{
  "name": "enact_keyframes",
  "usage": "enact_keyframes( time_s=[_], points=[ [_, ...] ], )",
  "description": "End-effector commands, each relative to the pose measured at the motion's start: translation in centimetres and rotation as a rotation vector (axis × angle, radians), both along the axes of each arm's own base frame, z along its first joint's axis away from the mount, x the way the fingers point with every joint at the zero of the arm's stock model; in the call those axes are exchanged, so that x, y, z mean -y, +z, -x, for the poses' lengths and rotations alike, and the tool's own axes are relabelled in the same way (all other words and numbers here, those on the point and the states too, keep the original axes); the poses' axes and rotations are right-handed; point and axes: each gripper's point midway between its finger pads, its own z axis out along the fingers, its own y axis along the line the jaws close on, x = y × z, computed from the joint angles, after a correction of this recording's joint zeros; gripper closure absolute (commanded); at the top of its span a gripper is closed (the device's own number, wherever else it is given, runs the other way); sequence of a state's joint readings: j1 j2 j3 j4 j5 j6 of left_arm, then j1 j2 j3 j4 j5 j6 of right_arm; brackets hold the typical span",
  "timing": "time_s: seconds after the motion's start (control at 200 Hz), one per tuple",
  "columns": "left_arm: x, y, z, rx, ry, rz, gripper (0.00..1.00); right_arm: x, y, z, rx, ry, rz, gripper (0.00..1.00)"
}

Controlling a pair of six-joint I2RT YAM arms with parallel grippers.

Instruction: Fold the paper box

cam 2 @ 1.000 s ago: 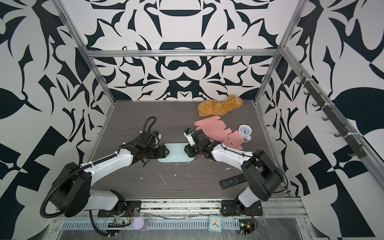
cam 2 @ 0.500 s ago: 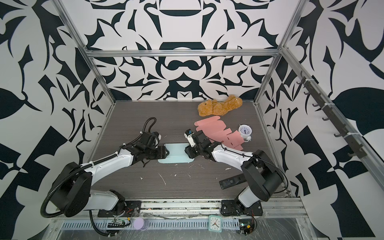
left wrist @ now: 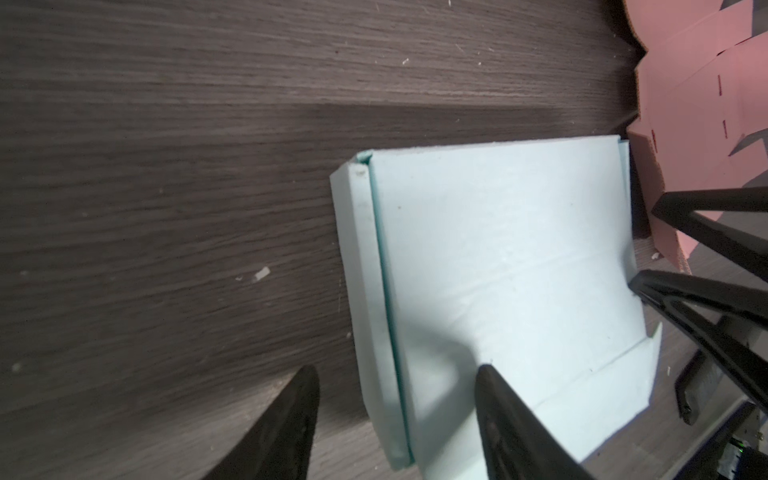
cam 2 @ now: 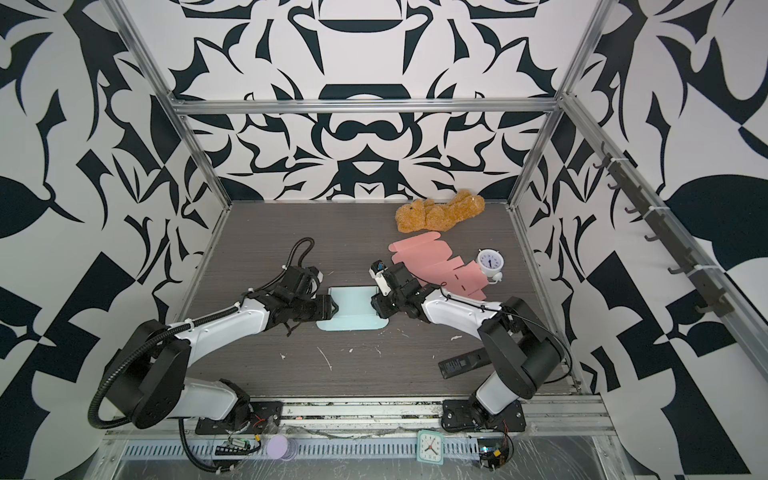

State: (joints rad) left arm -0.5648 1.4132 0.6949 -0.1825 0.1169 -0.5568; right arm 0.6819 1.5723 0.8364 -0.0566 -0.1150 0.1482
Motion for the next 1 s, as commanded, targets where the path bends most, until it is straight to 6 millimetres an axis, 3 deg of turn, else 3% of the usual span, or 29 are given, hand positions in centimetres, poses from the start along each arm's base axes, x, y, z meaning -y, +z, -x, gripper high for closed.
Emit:
enact_keyframes(
  time_s=[0.0, 0.545, 0.995],
  points=[
    [-0.3, -0.9, 0.5, -0.028, 0.009, -0.008, 0.37, 0.1, 0.2, -0.4, 0.011, -0.007, 0.011, 0.45],
    [-0.3, -1.9, 0.6, -0.048, 0.012, -0.01, 0.38, 0.4, -0.9, -0.3, -0.013, -0.008, 0.041, 0.46],
    [-0.4, -2.1, 0.6, -0.046, 0.014, -0.012, 0.38, 0.3, 0.4, -0.4, 0.009, -0.01, 0.025, 0.46]
  ],
)
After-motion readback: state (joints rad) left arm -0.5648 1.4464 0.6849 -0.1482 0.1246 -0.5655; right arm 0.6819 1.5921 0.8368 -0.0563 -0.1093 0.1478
